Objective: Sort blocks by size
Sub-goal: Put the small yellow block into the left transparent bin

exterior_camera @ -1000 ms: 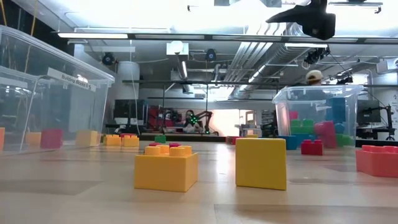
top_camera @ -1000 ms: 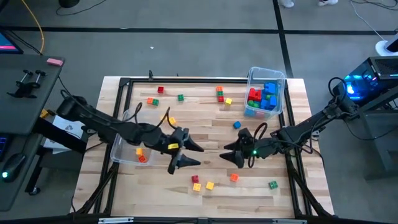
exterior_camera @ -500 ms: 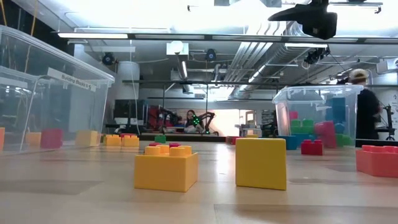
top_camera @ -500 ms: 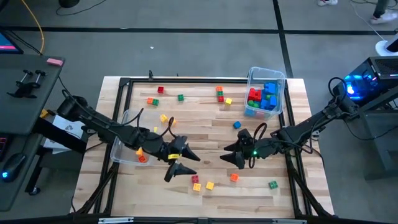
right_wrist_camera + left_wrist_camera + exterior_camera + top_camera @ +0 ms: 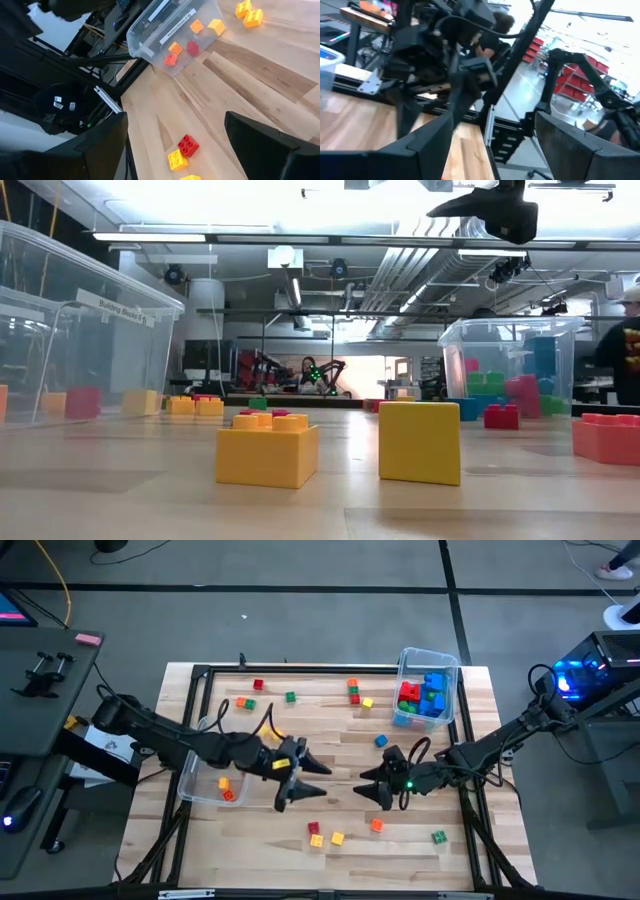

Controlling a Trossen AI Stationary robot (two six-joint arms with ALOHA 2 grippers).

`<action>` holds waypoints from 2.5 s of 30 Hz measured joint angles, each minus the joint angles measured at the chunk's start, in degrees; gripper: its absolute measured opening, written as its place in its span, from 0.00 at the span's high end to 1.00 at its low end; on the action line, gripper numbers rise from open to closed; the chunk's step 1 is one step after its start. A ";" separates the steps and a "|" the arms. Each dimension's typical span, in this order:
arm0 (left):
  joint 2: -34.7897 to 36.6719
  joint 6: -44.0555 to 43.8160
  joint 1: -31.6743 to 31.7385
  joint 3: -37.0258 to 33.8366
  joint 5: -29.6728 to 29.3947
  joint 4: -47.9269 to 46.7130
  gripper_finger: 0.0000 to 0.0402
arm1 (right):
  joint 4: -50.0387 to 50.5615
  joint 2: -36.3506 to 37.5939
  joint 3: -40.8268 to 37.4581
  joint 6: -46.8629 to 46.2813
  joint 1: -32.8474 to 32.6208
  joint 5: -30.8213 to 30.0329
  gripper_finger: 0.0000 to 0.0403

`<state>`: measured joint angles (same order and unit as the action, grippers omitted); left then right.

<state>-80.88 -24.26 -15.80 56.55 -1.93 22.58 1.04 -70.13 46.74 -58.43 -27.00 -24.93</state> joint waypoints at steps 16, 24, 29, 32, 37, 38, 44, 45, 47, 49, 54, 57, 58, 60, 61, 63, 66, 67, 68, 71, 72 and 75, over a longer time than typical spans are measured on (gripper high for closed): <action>0.06 3.75 10.39 0.00 9.59 -1.27 0.34 | 0.00 0.00 0.00 2.76 0.00 5.05 0.19; 2.35 2.18 19.36 0.00 29.64 -5.37 0.34 | 0.00 0.00 0.00 -3.92 0.56 -2.17 0.19; 5.41 3.58 23.99 0.00 40.34 -8.65 0.34 | -0.06 -0.27 0.00 -10.50 2.04 -5.18 0.19; 6.77 6.34 25.87 0.04 42.49 -9.84 0.34 | -0.23 -1.12 0.00 -11.80 2.66 -6.52 0.19; 7.13 6.87 27.13 0.04 43.53 -9.79 0.34 | -0.24 -3.99 0.00 -14.93 4.01 -5.35 0.19; 7.06 6.87 27.13 0.04 43.43 -9.78 0.34 | -0.29 -4.65 0.00 -15.87 4.18 -4.49 0.19; 6.75 4.25 26.16 0.04 42.54 -9.57 0.34 | -5.48 -9.49 0.02 -16.62 4.25 4.45 0.19; 6.75 3.82 25.84 0.04 42.16 -9.28 0.34 | -6.36 -10.18 0.02 -16.59 4.24 6.07 0.19; 6.75 3.47 25.22 0.04 40.59 -9.10 0.34 | -7.91 -11.19 0.00 -16.33 4.26 8.65 0.19; 6.75 3.46 24.55 0.04 38.68 -8.99 0.34 | -8.39 -11.37 0.00 -16.31 4.22 10.34 0.19; 6.75 3.36 23.21 0.04 34.47 -8.98 0.34 | -8.31 -11.37 0.00 -15.52 4.11 12.51 0.19; 6.75 3.33 22.48 0.04 32.74 -9.00 0.34 | -8.07 -11.37 0.00 -14.92 4.11 13.54 0.19; 6.75 3.35 22.30 0.04 32.35 -9.04 0.34 | -8.11 -11.37 0.01 -14.72 4.11 13.65 0.19; 6.75 3.31 22.01 0.04 31.57 -9.00 0.34 | -8.17 -11.37 0.00 -14.64 4.11 13.81 0.19; 6.75 3.32 21.94 0.04 31.09 -8.99 0.34 | -8.15 -11.37 0.00 -14.62 4.11 14.10 0.19; 6.75 3.35 21.68 0.04 30.06 -9.02 0.34 | -8.13 -11.37 0.00 -13.86 4.11 14.42 0.19; 6.75 3.33 21.67 0.04 29.81 -9.02 0.34 | -8.17 -11.37 0.00 -13.19 4.11 14.49 0.19; 6.75 3.33 21.69 0.04 29.79 -9.02 0.34 | -8.17 -11.37 0.01 -13.11 4.11 14.49 0.19; 6.75 3.35 21.69 0.04 29.77 -9.06 0.34 | -8.20 -11.37 0.00 -13.11 4.11 14.49 0.19; 6.75 3.37 21.69 0.04 29.73 -9.02 0.34 | -8.17 -11.37 0.00 -13.09 4.11 14.49 0.19; 6.75 3.37 21.69 0.04 29.73 -9.02 0.34 | -8.18 -11.37 0.00 -13.09 4.11 14.49 0.19; 6.75 3.52 21.91 0.04 29.73 -9.02 0.34 | -8.17 -11.37 0.00 -12.90 4.11 14.49 0.19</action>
<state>-74.13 -20.74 6.11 56.60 27.79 13.56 -7.14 -81.49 46.74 -71.33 -22.90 -10.44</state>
